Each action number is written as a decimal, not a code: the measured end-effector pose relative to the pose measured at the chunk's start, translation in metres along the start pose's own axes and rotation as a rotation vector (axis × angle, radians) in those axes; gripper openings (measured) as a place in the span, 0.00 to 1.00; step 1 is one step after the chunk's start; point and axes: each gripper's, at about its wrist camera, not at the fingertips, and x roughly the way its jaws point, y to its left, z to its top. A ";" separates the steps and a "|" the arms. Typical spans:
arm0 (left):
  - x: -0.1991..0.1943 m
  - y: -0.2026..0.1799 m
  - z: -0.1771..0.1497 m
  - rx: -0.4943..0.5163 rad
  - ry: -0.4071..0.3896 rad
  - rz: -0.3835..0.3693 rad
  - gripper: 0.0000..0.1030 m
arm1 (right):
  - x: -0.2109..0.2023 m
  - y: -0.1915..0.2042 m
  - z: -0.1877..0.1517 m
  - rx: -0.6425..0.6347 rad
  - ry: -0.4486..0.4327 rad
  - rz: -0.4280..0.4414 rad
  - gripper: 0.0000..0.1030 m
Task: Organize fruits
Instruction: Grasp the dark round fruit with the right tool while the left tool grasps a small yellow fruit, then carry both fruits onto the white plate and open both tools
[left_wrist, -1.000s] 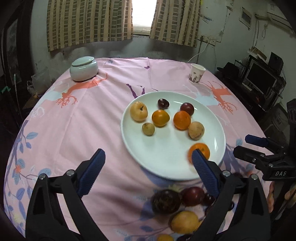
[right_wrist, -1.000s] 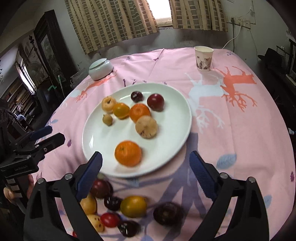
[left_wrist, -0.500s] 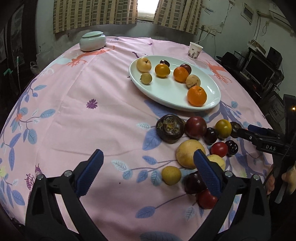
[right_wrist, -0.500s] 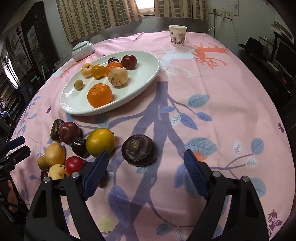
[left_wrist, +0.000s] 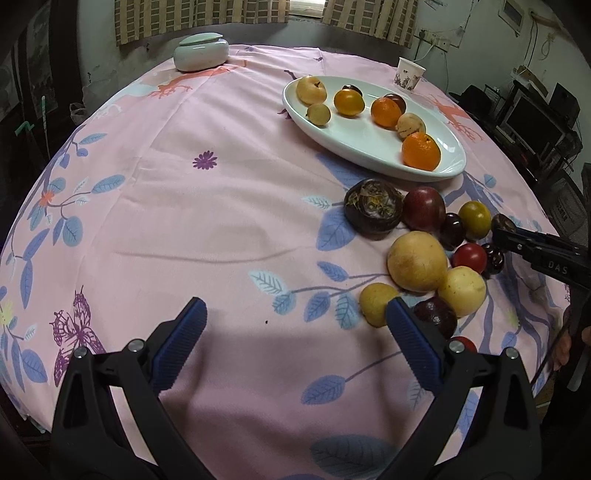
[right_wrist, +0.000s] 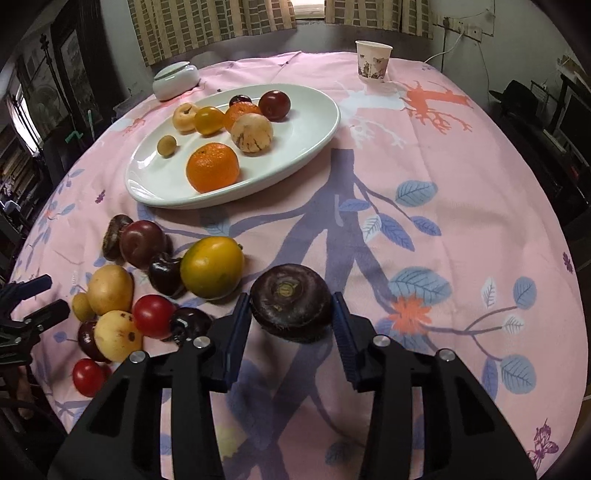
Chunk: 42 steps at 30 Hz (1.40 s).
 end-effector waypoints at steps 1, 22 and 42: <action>0.001 0.001 0.000 -0.007 0.005 -0.003 0.96 | -0.006 0.001 -0.002 0.010 -0.007 0.014 0.43; 0.012 -0.033 -0.001 0.047 -0.006 -0.067 0.28 | -0.031 -0.004 -0.024 0.110 -0.026 0.122 0.44; -0.015 -0.029 0.033 0.039 -0.071 -0.096 0.28 | -0.033 0.006 -0.011 0.074 -0.052 0.145 0.44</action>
